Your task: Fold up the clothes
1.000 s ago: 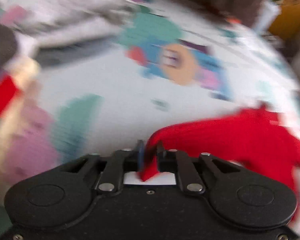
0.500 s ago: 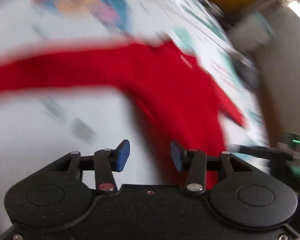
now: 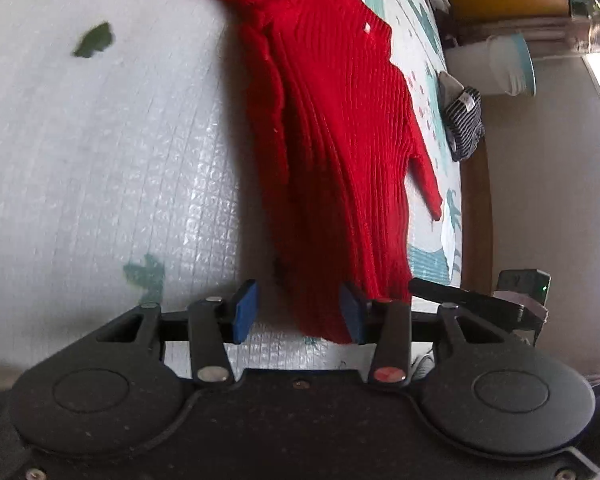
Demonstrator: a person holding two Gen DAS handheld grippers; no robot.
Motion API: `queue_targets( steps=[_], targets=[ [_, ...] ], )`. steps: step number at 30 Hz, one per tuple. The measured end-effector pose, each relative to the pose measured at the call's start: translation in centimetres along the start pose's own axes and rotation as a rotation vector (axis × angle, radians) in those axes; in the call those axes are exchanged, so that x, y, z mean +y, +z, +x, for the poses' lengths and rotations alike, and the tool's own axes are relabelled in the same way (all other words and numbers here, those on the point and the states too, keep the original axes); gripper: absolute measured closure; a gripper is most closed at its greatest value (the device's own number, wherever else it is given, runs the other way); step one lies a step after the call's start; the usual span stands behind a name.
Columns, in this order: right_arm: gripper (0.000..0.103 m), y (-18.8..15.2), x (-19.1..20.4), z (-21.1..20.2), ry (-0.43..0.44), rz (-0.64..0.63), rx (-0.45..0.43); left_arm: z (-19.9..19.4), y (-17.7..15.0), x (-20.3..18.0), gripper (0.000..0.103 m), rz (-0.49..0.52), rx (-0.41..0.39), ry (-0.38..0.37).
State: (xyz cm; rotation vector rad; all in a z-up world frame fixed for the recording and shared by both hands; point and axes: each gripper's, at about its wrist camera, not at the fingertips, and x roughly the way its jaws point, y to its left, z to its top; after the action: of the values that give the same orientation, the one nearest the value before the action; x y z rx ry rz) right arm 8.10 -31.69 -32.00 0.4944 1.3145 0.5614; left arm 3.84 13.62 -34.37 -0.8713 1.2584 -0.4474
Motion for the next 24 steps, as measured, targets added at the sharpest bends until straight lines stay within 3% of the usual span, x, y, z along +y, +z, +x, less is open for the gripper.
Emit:
queue_targets(
  steps=[2, 3, 4, 7, 9, 11, 16, 19, 21, 24],
  targets=[
    [0.072, 0.0, 0.1, 0.0, -0.004, -0.012, -0.013, 0.8, 0.0, -0.3, 0.062, 0.021, -0.015, -0.009],
    [0.084, 0.0, 0.1, -0.1, -0.006, -0.018, -0.019, 1.2, 0.1, -0.5, 0.062, 0.032, -0.028, -0.012],
    [0.088, 0.0, 0.1, -0.1, -0.008, -0.025, -0.025, 1.4, 0.1, -0.7, 0.062, 0.042, -0.036, -0.013],
    [0.089, 0.0, 0.2, -0.2, -0.014, -0.043, -0.044, 1.6, 0.2, -1.4, 0.062, 0.071, -0.049, -0.005],
    [0.09, 0.0, 0.3, -0.2, -0.018, -0.055, -0.056, 1.8, 0.3, -2.1, 0.086, 0.1, -0.036, 0.0],
    [0.09, 0.1, 0.3, -0.4, -0.021, -0.062, -0.07, 1.8, 0.5, -2.7, 0.092, 0.133, -0.017, 0.003],
    [0.09, 0.7, -0.1, -2.4, 0.006, -0.053, -0.11, -1.7, 1.8, -4.7, 0.094, 0.222, 0.027, 0.034],
    [0.09, 0.9, -0.3, -3.3, 0.019, -0.052, -0.096, -4.0, 2.7, -5.4, 0.094, 0.247, 0.036, 0.093],
    [0.09, 0.7, -0.7, -3.2, 0.005, -0.038, -0.07, -4.4, 2.7, -4.9, 0.094, 0.243, 0.053, 0.141],
    [0.09, -0.2, -1.6, -1.2, -0.024, -0.003, 0.039, -3.5, 2.0, -3.7, 0.094, 0.22, 0.098, 0.211]
  ],
)
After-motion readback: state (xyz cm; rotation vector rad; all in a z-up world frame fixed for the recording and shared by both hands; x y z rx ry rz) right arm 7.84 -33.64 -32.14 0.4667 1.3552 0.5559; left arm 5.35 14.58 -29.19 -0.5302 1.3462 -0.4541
